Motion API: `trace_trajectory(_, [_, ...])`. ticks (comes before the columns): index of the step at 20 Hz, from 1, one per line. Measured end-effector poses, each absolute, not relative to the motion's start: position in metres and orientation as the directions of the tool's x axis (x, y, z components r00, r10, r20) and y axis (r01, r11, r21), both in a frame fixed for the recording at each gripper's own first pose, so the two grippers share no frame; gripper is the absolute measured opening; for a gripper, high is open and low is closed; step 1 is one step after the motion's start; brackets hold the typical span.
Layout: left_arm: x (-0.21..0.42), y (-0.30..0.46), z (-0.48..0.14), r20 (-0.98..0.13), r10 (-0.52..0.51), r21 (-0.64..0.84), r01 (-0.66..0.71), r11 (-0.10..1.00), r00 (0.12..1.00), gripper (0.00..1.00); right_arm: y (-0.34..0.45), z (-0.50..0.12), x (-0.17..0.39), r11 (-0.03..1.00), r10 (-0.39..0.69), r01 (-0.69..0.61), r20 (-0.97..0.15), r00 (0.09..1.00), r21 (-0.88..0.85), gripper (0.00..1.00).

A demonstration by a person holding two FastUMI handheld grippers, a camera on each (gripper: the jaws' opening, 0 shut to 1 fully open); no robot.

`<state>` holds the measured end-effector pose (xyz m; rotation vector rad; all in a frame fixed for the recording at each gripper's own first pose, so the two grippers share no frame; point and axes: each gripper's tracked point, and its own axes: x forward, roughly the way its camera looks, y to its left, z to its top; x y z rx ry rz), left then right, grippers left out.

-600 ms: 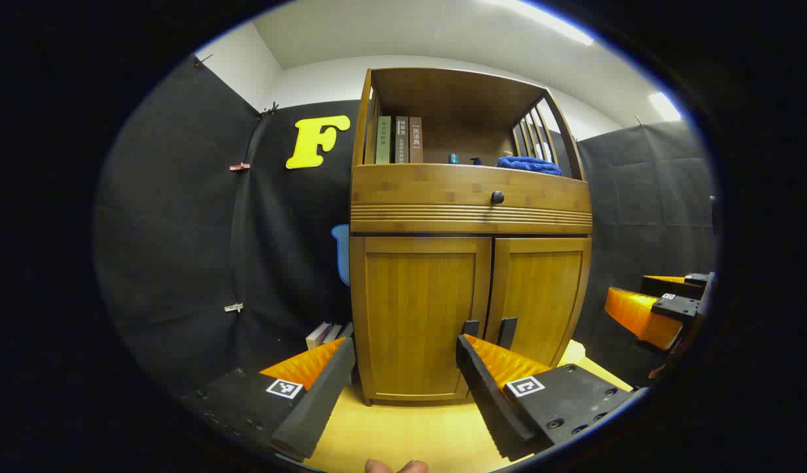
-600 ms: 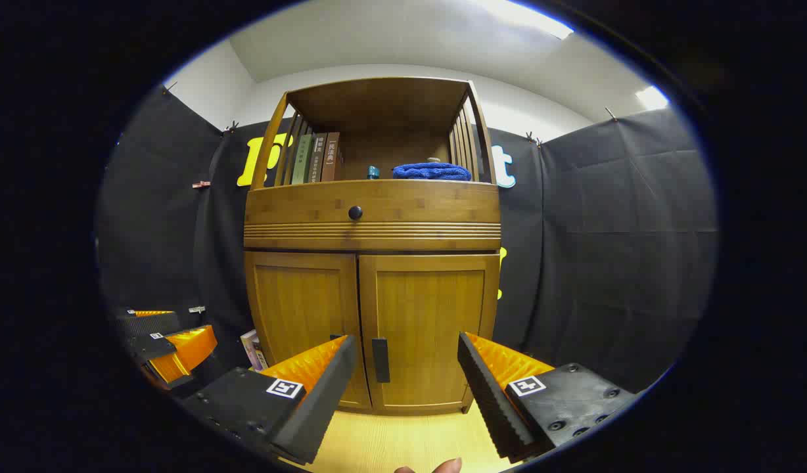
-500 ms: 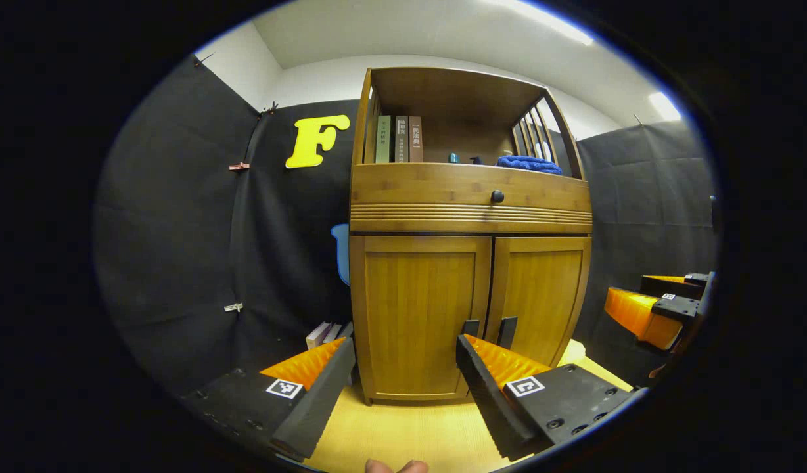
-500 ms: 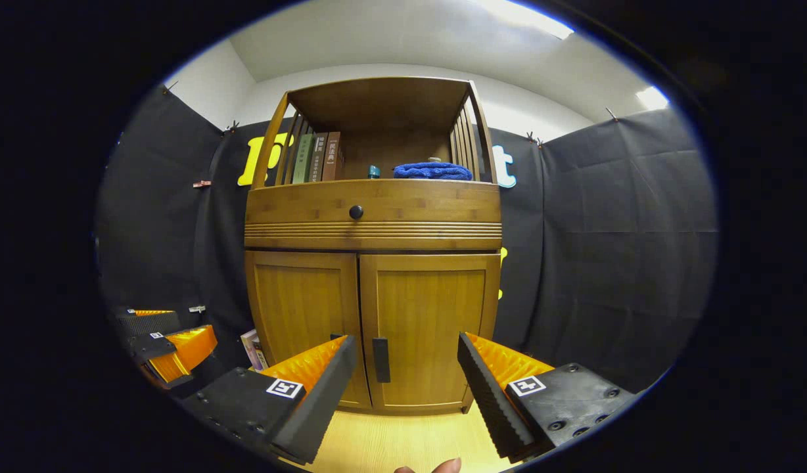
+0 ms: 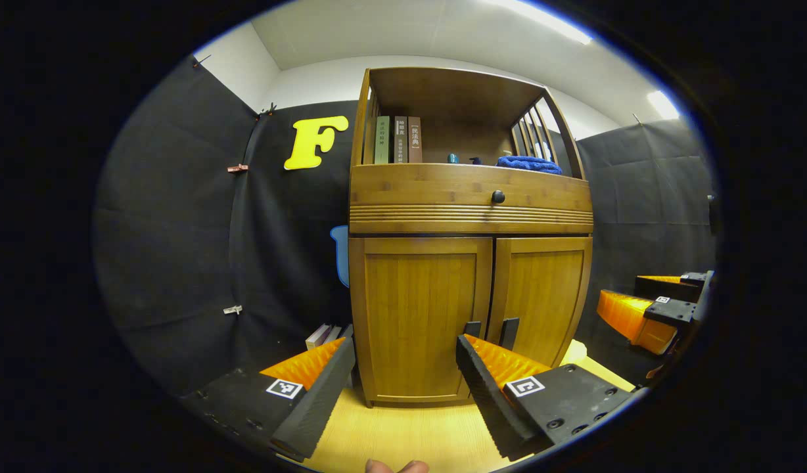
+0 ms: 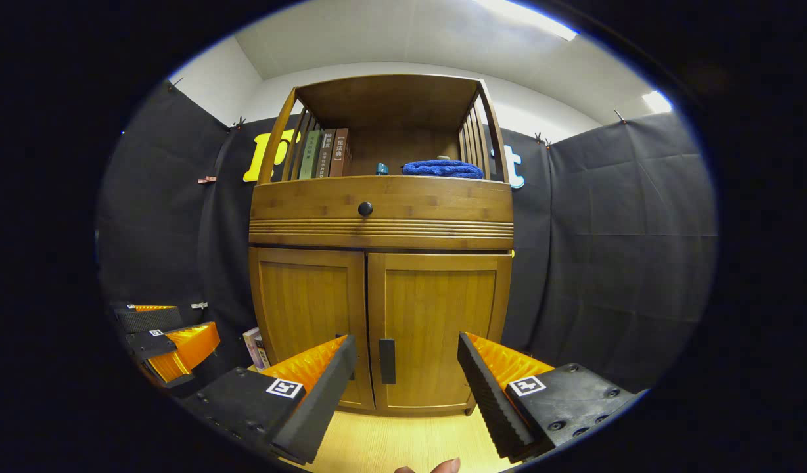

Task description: Open the right door of the double-door shoe cabinet with the right hand, and open the left door with the left hand.

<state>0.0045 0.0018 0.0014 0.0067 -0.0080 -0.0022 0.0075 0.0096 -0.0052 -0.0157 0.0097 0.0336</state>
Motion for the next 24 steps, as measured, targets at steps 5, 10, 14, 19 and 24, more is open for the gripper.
trace_trajectory(5, [0.017,0.004,0.003,0.015,-0.003,0.012,0.002,1.0,1.0,0.96,0.02,-0.007,0.022,0.999,0.047,-0.047,-0.008,0.999,-0.013,0.98])
trace_trajectory(10, [0.025,0.008,-0.001,0.019,-0.004,0.002,0.004,1.0,1.0,0.97,0.03,-0.029,0.047,0.998,0.068,-0.068,-0.021,0.997,-0.003,0.98])
trace_trajectory(14, [0.03,0.004,-0.002,0.025,-0.018,0.006,0.018,1.0,1.0,0.96,0.031,-0.052,0.08,0.997,0.065,-0.066,-0.021,0.998,-0.042,0.99])
trace_trajectory(19, [0.036,-0.002,-0.006,0.029,-0.039,0.005,0.039,0.999,0.999,0.96,0.029,-0.096,0.135,0.997,0.043,-0.046,-0.055,0.998,-0.064,0.98])
trace_trajectory(24, [0.044,-0.003,-0.017,0.004,-0.029,-0.004,0.029,1.0,1.0,0.97,0.036,-0.144,0.182,0.996,0.062,-0.068,-0.08,0.995,-0.066,0.98])
